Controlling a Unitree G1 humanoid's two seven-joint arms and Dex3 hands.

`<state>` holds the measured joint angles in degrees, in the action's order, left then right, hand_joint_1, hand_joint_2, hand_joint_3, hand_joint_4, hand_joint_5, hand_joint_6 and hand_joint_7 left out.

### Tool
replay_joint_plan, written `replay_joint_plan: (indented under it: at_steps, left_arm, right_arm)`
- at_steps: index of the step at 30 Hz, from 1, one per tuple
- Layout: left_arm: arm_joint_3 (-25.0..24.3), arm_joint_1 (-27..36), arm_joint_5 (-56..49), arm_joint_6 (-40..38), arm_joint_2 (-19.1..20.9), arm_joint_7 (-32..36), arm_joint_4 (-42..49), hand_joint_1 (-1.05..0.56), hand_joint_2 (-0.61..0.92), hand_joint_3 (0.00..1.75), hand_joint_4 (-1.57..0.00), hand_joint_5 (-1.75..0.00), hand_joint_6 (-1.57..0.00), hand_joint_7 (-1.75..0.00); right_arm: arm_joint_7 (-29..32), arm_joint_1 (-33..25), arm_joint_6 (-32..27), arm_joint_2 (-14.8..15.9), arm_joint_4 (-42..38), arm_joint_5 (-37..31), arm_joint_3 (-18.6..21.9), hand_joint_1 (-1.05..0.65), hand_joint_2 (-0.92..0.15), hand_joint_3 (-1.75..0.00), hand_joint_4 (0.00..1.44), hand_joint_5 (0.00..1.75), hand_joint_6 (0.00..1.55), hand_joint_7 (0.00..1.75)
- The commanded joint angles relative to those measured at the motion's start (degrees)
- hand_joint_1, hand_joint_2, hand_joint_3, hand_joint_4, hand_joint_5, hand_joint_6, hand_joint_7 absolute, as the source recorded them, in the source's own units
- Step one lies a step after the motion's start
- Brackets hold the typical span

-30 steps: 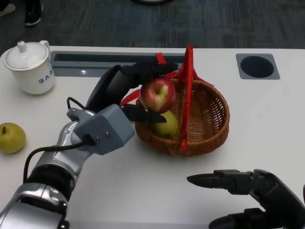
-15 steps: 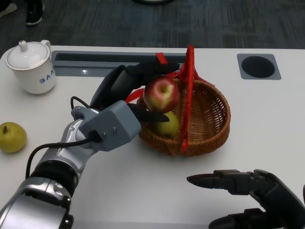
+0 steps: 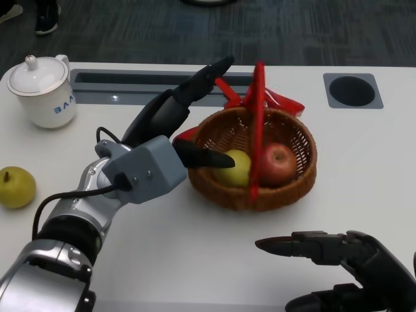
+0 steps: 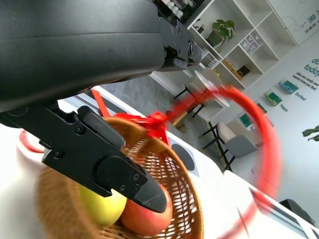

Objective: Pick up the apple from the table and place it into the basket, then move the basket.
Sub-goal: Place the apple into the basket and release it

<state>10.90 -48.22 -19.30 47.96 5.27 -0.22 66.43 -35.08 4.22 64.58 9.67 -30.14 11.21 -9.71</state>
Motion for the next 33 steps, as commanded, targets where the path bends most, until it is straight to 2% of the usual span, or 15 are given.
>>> replay_joint_plan:
  at_steps: [1,8,12,19,25,33]
  left_arm:
    - [-0.1,0.2,0.2,1.1,1.8,-0.1,-1.2,-0.75,0.73,0.01,-0.01,0.0,-0.01,0.0]
    - [-1.0,3.9,1.8,2.9,3.5,-0.7,-6.5,-0.64,0.72,0.0,-0.1,-0.03,-0.1,-0.03]
    - [-1.0,8.2,1.5,3.0,5.2,-0.5,-13.0,-0.67,0.73,0.0,-0.15,-0.03,-0.14,-0.02]
    - [-1.7,17.5,7.9,5.0,7.8,-6.6,-23.5,-0.63,0.75,0.0,-0.2,-0.02,-0.19,-0.02]
    - [-2.7,25.2,12.5,5.9,10.3,-10.8,-31.4,-0.58,0.74,0.0,-0.3,-0.04,-0.29,-0.04]
    - [-5.1,33.3,15.7,5.2,12.5,-13.0,-39.1,-0.49,0.7,0.0,-0.46,-0.05,-0.43,-0.04]
  right_arm:
    - [-0.2,0.4,0.1,1.0,0.1,0.8,0.1,-0.39,-0.83,0.0,0.72,0.0,0.7,0.0]
    - [-0.5,0.3,-0.2,1.2,0.3,1.1,0.2,-0.39,-0.83,0.0,0.72,0.0,0.71,0.0]
    - [-0.6,0.2,-0.2,1.4,0.5,1.3,0.3,-0.39,-0.83,0.0,0.72,0.0,0.71,0.0]
    - [0.0,0.6,1.1,1.6,0.4,1.1,1.2,-0.4,-0.82,0.0,0.72,0.0,0.72,0.0]
    - [0.8,0.9,1.5,3.1,1.7,-0.2,2.3,-0.4,-0.8,0.0,0.7,0.0,0.7,0.0]
    - [2.1,2.1,2.5,5.1,2.2,-1.9,4.1,-0.4,-0.77,0.0,0.68,0.0,0.67,0.0]
